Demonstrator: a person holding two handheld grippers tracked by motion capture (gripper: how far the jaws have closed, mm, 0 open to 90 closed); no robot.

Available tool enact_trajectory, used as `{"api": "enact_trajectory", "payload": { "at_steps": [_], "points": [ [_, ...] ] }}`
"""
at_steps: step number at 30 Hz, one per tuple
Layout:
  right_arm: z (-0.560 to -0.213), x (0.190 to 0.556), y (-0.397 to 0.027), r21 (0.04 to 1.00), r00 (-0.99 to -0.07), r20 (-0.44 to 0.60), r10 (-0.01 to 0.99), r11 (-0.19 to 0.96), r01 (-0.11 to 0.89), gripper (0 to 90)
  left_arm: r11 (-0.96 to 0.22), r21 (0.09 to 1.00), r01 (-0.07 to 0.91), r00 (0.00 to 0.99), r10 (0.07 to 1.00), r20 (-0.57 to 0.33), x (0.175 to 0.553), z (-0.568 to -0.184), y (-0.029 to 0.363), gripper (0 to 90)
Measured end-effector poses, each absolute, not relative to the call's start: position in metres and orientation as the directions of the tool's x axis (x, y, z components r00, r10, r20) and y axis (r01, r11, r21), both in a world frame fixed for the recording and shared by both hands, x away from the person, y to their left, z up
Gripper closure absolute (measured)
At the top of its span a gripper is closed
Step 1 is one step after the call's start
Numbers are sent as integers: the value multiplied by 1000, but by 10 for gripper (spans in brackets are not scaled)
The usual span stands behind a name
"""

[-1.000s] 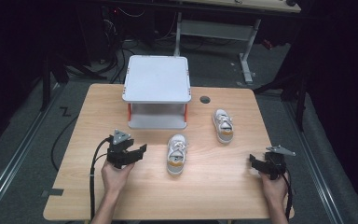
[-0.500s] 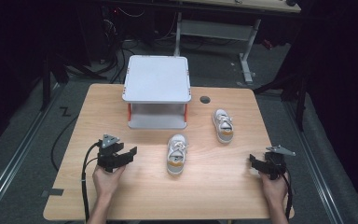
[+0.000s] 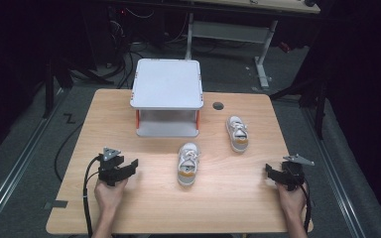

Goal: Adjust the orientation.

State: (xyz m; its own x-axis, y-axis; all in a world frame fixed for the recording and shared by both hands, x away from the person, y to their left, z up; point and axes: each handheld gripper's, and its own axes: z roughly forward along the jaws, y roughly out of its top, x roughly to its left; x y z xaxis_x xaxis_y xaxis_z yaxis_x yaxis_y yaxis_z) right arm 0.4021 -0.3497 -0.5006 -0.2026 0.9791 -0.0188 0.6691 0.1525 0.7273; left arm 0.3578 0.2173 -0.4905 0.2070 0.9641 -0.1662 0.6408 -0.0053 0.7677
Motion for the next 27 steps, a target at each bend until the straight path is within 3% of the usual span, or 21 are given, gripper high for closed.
{"api": "enact_trajectory", "payload": {
  "at_steps": [8,12,13,18,27],
  "points": [
    [-499,406,-349,717,-249,-23,968,189,670,278,-14,758,652,168,978,-126,358,-502,219,398],
    [-495,408,-347,692,-268,-23,963,209,691,343,-28,759,650,160,982,-100,359,-504,220,398],
    [-493,408,-345,700,-292,-31,956,230,677,398,-25,757,653,155,983,-102,359,-505,220,398],
    [-479,407,-340,751,-355,-5,935,238,616,510,-37,759,649,150,985,-81,359,-506,218,398],
    [-443,425,-301,789,-495,10,869,297,537,566,-112,746,657,168,986,0,360,-506,209,342]
  ]
}}
